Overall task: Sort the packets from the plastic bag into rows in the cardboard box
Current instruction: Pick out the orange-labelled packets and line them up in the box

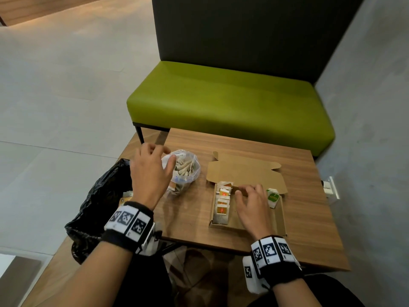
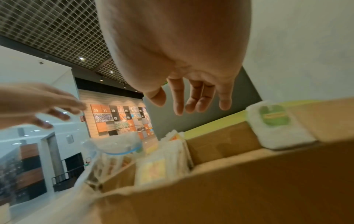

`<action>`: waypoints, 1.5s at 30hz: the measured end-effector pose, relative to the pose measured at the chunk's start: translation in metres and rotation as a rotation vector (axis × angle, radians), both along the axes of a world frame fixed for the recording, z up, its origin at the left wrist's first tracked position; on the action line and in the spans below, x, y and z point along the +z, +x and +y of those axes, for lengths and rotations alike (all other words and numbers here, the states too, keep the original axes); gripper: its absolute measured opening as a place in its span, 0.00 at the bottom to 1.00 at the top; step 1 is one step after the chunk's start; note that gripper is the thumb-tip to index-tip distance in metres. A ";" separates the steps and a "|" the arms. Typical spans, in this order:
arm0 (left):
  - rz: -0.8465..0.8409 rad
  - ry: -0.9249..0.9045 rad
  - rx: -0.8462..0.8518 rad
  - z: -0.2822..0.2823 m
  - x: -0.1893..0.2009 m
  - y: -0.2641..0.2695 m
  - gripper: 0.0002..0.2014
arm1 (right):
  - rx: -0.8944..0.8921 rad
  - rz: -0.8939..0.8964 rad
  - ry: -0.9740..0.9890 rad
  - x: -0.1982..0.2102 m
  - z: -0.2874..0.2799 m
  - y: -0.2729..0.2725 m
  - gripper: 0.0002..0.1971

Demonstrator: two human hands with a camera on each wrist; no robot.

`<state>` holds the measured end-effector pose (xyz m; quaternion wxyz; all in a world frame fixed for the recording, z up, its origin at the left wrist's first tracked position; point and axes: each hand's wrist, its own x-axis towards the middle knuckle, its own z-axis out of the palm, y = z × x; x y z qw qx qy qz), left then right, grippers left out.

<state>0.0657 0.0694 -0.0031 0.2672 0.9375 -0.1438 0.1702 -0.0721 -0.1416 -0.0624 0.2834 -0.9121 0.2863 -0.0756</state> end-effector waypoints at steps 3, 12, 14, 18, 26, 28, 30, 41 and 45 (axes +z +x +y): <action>0.335 0.093 -0.014 0.001 -0.019 0.021 0.14 | 0.071 -0.091 -0.046 0.015 0.021 0.020 0.15; 0.506 0.000 -0.100 0.008 -0.031 0.002 0.14 | 0.233 -0.117 -0.017 0.032 0.066 0.073 0.10; 0.564 -0.039 -0.096 0.011 -0.030 -0.004 0.21 | 0.270 -0.058 -0.024 0.031 0.073 0.076 0.11; 0.606 -0.078 -0.122 0.017 -0.030 -0.011 0.25 | 0.295 0.055 -0.018 0.030 0.083 0.076 0.14; 0.537 0.082 -0.143 0.022 -0.037 -0.022 0.29 | 0.336 0.073 -0.074 0.019 0.088 0.064 0.20; 0.526 0.147 -0.177 0.021 -0.039 -0.025 0.34 | 0.330 0.070 -0.125 0.018 0.087 0.064 0.19; 0.494 0.189 -0.207 0.021 -0.039 -0.028 0.35 | 0.345 0.070 -0.183 0.021 0.087 0.065 0.18; 0.425 0.183 -0.259 0.017 -0.039 -0.038 0.37 | 0.424 0.293 -0.432 0.024 0.102 0.077 0.11; 0.465 0.153 -0.270 0.018 -0.037 -0.038 0.39 | 0.477 0.343 -0.445 0.024 0.104 0.078 0.11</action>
